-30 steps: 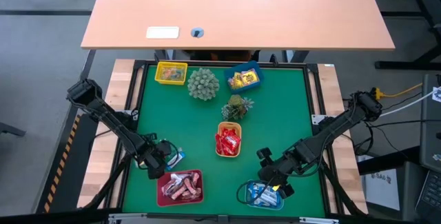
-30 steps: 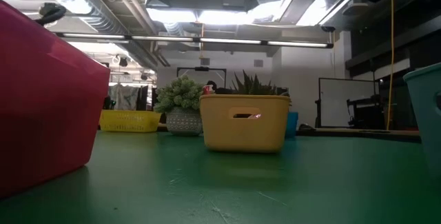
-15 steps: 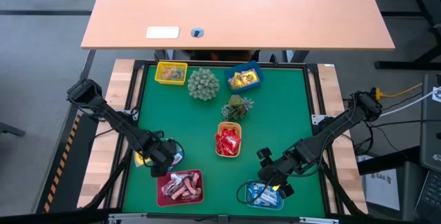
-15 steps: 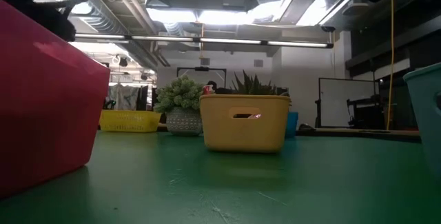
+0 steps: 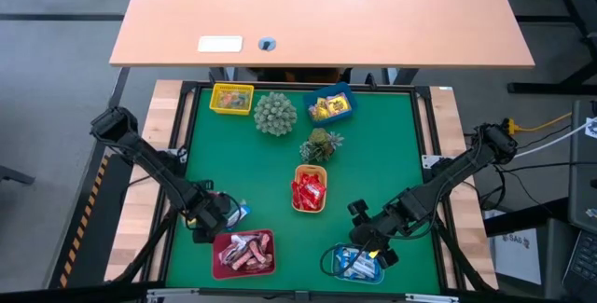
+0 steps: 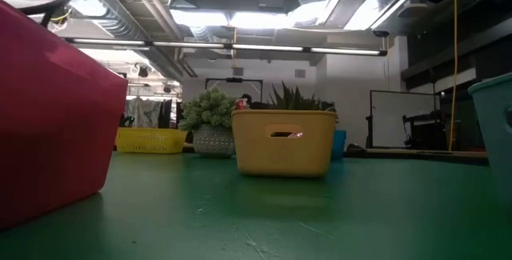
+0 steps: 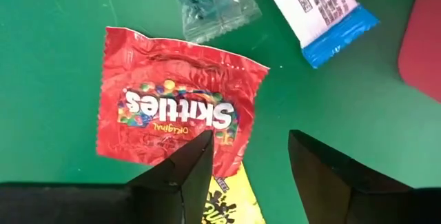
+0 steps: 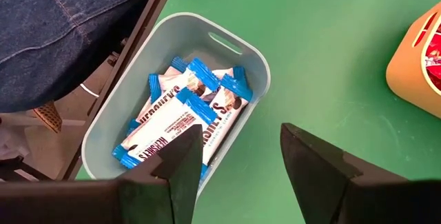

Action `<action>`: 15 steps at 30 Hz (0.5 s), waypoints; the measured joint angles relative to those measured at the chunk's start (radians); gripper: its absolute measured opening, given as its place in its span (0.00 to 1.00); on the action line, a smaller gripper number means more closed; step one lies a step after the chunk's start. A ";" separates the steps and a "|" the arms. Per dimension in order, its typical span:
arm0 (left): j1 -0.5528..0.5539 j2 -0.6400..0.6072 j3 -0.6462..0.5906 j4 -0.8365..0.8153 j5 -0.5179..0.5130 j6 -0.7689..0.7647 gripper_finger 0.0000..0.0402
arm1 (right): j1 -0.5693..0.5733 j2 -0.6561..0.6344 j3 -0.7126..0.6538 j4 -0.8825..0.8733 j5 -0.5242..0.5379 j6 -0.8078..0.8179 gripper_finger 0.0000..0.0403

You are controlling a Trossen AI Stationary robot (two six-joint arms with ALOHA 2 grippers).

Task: Sort candy
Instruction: Put the red candy into the light orange bin

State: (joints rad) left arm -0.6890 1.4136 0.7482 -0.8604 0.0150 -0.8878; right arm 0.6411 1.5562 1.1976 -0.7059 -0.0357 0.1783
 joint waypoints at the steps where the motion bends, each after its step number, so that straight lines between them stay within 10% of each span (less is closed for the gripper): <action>1: -0.008 0.000 -0.005 0.004 -0.005 0.000 0.44 | 0.000 0.000 0.000 0.000 0.000 0.000 0.48; 15: -0.040 -0.005 -0.125 0.059 -0.057 -0.071 0.44 | 0.000 0.000 0.000 0.001 -0.001 0.000 0.48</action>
State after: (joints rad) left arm -0.7292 1.4084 0.6237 -0.8014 -0.0425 -0.9588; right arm 0.6411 1.5562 1.1976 -0.7048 -0.0364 0.1783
